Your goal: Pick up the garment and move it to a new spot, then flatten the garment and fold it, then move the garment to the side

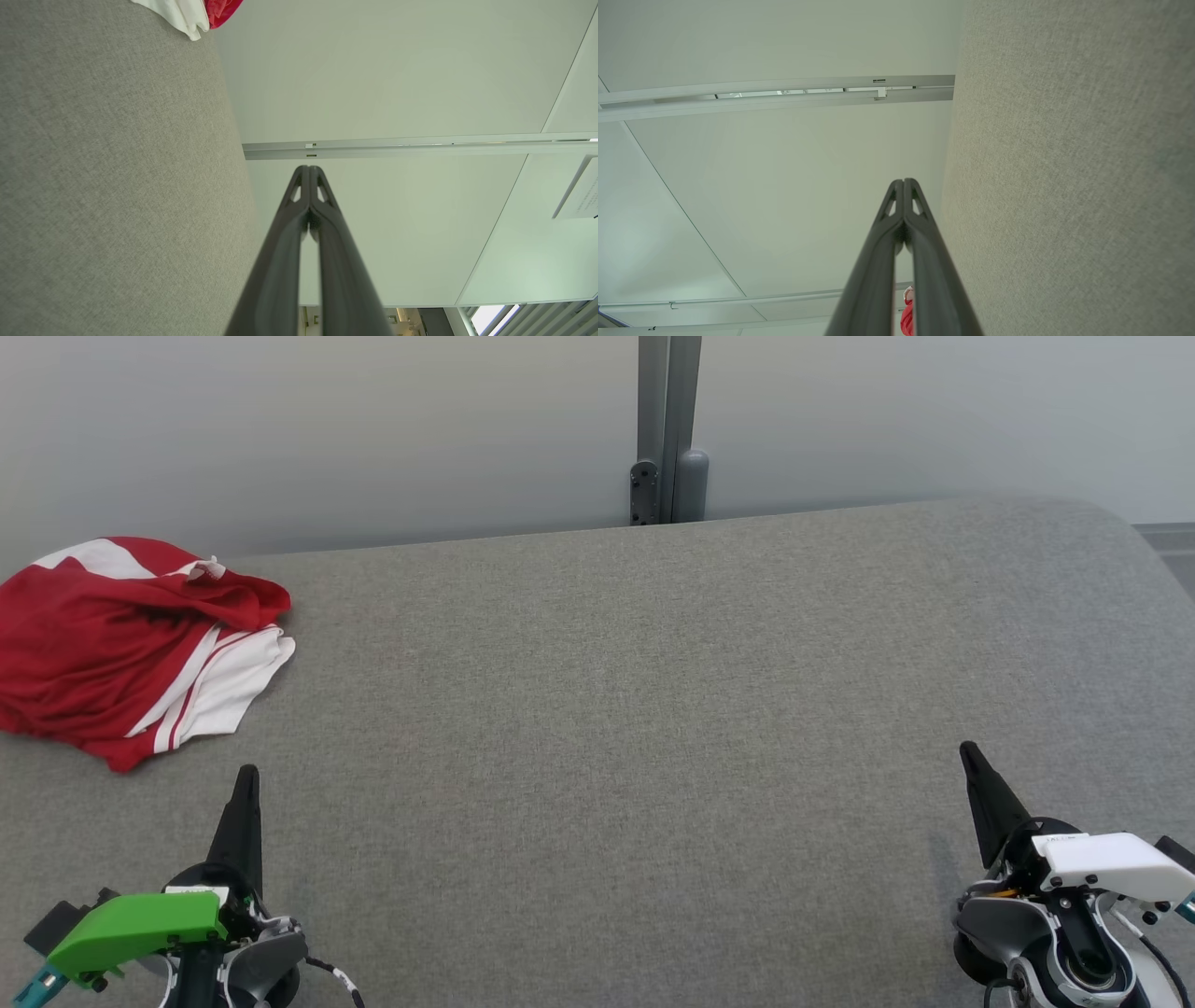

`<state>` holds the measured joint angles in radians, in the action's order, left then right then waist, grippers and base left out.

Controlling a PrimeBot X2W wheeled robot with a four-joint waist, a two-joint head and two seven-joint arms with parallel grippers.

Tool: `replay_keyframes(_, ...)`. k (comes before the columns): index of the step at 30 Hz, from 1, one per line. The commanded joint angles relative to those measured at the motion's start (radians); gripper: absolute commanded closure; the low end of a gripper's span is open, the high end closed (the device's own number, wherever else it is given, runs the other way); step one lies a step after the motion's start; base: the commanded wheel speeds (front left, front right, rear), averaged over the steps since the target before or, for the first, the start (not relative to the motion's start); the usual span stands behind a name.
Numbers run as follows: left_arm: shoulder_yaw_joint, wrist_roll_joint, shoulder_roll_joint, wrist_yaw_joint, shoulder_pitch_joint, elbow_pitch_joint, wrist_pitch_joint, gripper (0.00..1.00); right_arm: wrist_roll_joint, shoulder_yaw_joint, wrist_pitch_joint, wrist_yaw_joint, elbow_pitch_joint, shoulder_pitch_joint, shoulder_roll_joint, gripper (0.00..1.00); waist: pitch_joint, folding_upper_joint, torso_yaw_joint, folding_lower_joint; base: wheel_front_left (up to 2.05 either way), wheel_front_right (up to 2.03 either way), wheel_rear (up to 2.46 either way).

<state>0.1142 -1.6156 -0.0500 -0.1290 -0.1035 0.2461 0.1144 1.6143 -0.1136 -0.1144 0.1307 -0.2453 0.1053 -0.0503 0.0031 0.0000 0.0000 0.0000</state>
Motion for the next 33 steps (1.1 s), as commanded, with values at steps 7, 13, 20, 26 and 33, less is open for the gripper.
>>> replay_keyframes(7, 0.001, 0.005, 0.0, -0.006, -0.013, -0.001, 0.002, 1.0, -0.003, 0.0, -0.001, 0.0, -0.001, 0.009, -0.001, 1.0, 0.0, 0.0, 0.0, 0.0, 0.0, 0.0, 0.0)
replay_keyframes(13, 0.001, 0.005, 0.0, -0.006, -0.013, -0.001, 0.002, 1.0, -0.003, 0.0, -0.001, 0.0, -0.001, 0.009, -0.001, 1.0, 0.0, 0.0, 0.0, 0.0, 0.0, 0.0, 0.0)
replay_keyframes(20, 0.001, 0.005, 0.0, -0.006, -0.013, -0.001, 0.002, 1.0, -0.003, 0.0, -0.001, 0.0, -0.001, 0.009, -0.001, 1.0, 0.0, 0.0, 0.0, 0.0, 0.0, 0.0, 0.0)
replay_keyframes(26, -0.007, 0.002, 0.007, 0.003, 0.025, 0.03, -0.005, 0.0, -0.001, 0.005, 0.004, 0.0, -0.03, -0.025, 0.009, 0.0, 0.0, 0.0, 0.0, 0.0, 0.0, 0.0, 0.0)
replay_keyframes(33, -0.043, 0.02, 0.006, 0.002, 0.034, 0.014, -0.041, 0.0, -0.017, 0.025, 0.041, 0.0, -0.019, -0.035, 0.008, 0.0, 0.0, 0.0, 0.0, 0.0, 0.0, 0.0, 0.0)
